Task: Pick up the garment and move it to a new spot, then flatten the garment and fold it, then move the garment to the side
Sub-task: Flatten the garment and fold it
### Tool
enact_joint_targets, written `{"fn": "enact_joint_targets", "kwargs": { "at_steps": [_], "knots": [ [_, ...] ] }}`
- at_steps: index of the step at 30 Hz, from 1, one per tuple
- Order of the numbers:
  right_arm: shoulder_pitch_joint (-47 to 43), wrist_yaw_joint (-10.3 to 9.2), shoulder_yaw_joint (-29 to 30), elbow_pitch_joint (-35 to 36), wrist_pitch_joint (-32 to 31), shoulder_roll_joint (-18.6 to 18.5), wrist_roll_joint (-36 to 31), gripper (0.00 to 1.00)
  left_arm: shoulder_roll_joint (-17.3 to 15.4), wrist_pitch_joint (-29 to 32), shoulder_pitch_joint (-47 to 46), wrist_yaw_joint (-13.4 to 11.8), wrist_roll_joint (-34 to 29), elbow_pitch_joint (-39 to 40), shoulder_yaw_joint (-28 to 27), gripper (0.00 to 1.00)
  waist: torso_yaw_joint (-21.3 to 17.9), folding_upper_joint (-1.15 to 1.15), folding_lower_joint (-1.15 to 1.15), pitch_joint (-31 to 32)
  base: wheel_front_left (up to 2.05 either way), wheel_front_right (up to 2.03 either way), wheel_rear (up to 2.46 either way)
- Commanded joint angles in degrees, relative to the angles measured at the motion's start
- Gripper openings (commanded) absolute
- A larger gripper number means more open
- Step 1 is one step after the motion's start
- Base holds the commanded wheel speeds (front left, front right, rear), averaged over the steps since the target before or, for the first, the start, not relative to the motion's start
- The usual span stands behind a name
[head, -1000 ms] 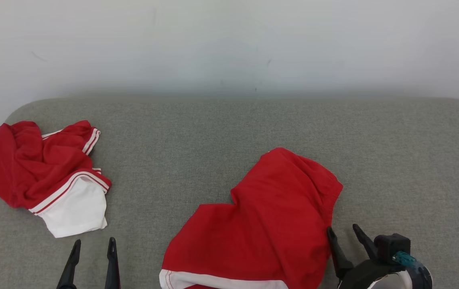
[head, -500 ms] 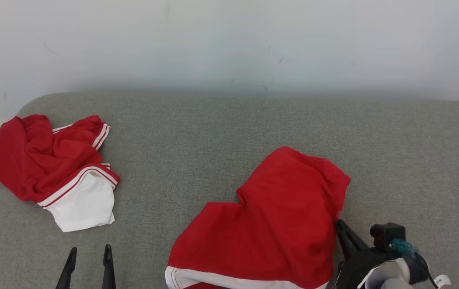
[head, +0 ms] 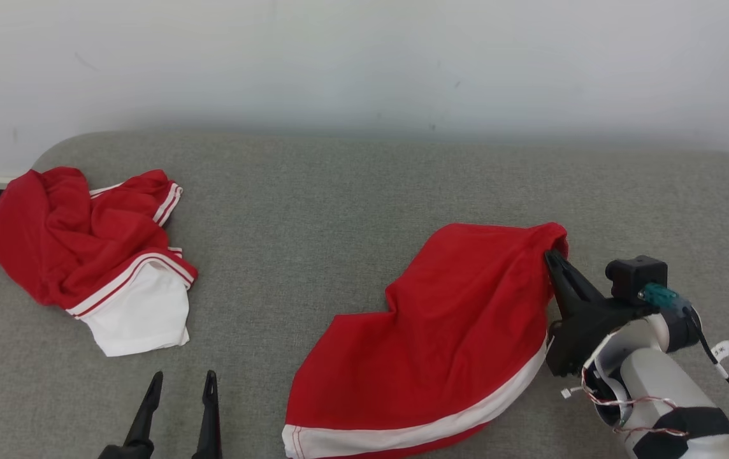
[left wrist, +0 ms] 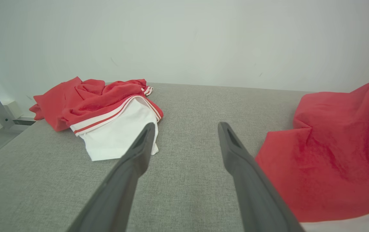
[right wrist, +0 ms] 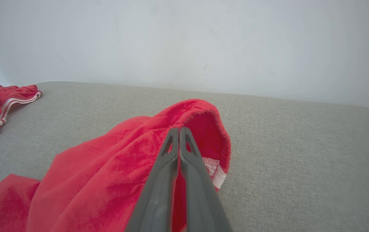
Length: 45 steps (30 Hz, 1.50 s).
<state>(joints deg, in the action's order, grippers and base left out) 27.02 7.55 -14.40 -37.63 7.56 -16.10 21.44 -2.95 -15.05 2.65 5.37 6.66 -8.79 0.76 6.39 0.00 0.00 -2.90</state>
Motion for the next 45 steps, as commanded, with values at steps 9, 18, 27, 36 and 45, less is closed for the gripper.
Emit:
{"fn": "enact_joint_targets", "kwargs": {
  "at_steps": [9, 18, 27, 36, 45],
  "knots": [
    [11.0, -0.14, -2.38, -12.19, -0.77, 2.02, -1.4, 0.0, 0.08, -0.19, -3.98, -0.75, 1.92, -1.45, 4.6, 1.0, 5.27, 0.0, 0.0, -3.32, 0.0, 0.0, 0.0],
    [14.94, -0.13, -4.45, -21.3, 4.51, 3.94, -0.23, 1.0, 0.09, -0.19, -3.99, -1.19, 2.37, -2.06, 5.41, 1.0, 5.37, 0.0, 0.0, -2.7, 0.0, 0.0, 0.0],
    [8.45, -0.13, -3.76, -8.5, 7.64, -0.91, 3.5, 1.0, 0.1, -0.19, -1.28, -0.85, 1.3, -1.62, 2.73, 1.0, 0.74, 0.0, 0.0, 0.23, 0.0, 0.0, 0.0],
    [-7.14, -0.13, 1.01, 7.12, 7.66, -5.39, 1.79, 1.0, 0.09, -0.19, 0.2, 0.1, 0.77, -1.38, 1.5, 1.0, -2.18, 0.0, 0.0, 1.11, 0.0, 0.0, 0.0],
    [-14.63, -0.13, -1.29, 11.2, 7.55, -5.23, 2.21, 1.0, -0.38, -0.19, 2.69, 1.69, -0.12, -3.9, 3.63, 1.0, -2.9, 0.0, 0.0, 0.84, 0.0, 0.0, 0.0]
  ]
}}
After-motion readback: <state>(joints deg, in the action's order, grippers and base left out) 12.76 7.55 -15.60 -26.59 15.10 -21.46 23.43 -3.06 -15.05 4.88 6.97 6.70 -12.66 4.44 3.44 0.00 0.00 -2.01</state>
